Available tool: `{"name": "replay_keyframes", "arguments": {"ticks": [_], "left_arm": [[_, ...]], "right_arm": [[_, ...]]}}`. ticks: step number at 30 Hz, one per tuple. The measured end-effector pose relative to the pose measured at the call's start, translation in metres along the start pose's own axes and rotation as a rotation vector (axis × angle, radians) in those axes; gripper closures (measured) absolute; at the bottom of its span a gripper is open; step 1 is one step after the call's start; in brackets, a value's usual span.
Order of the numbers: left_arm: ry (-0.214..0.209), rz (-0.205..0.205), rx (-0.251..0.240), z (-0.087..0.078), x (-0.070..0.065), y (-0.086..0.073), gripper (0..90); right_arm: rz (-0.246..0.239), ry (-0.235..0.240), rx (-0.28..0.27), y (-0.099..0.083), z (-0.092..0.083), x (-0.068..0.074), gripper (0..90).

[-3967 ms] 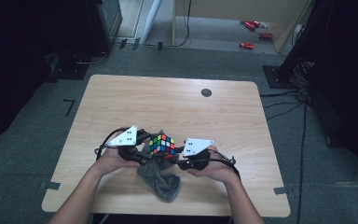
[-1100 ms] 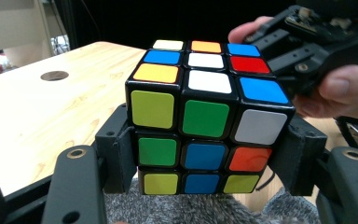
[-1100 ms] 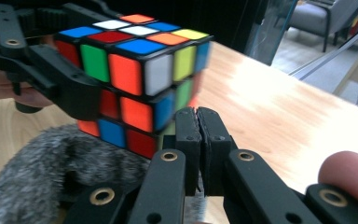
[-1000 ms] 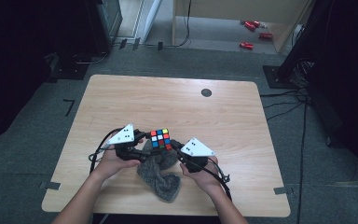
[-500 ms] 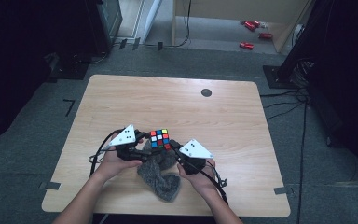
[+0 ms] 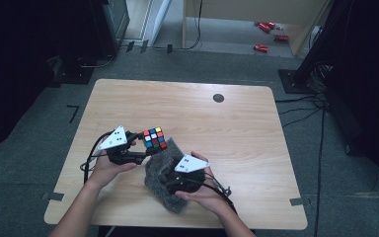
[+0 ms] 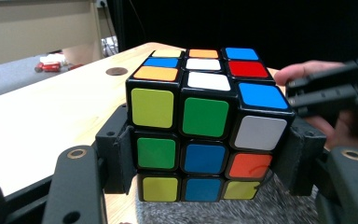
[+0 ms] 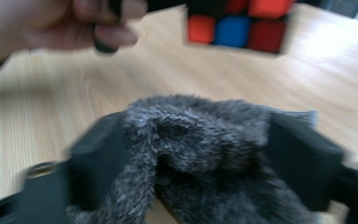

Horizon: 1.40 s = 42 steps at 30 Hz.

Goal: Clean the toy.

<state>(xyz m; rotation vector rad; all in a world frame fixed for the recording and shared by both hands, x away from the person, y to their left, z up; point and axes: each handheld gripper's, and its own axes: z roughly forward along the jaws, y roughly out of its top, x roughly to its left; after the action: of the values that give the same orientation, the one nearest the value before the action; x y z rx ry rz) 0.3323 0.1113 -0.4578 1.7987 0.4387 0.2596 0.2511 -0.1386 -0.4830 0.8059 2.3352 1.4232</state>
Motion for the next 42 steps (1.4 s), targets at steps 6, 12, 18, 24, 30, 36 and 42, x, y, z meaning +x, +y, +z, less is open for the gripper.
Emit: {"name": "replay_keyframes", "arguments": {"ticks": [6,12,18,24,30,36,42], "left_arm": [[0.008,-0.007,0.001,-0.003,0.001,0.000,35.6],[0.013,-0.005,0.006,-0.002,0.000,0.001,35.6],[0.020,0.004,0.007,-0.001,-0.003,0.003,35.6],[0.027,0.010,0.023,0.000,-0.006,0.004,35.6],[0.010,0.016,0.066,0.010,-0.014,0.002,35.6],[-0.017,0.046,0.118,0.024,-0.028,-0.002,35.6],[-0.027,0.088,0.172,0.035,-0.041,-0.005,35.6]], "right_arm": [[-0.024,0.003,0.096,-0.008,0.022,0.010,7.8],[-0.023,-0.098,0.209,-0.019,0.034,0.010,39.3],[0.040,-0.111,0.185,-0.021,0.026,-0.004,71.7],[0.103,-0.153,0.105,-0.013,0.003,-0.023,75.7],[0.161,-0.229,0.020,-0.004,-0.025,-0.043,75.5],[0.175,-0.271,-0.056,0.005,-0.049,-0.053,74.7],[0.189,-0.250,-0.116,0.017,-0.064,-0.054,74.1]]}}
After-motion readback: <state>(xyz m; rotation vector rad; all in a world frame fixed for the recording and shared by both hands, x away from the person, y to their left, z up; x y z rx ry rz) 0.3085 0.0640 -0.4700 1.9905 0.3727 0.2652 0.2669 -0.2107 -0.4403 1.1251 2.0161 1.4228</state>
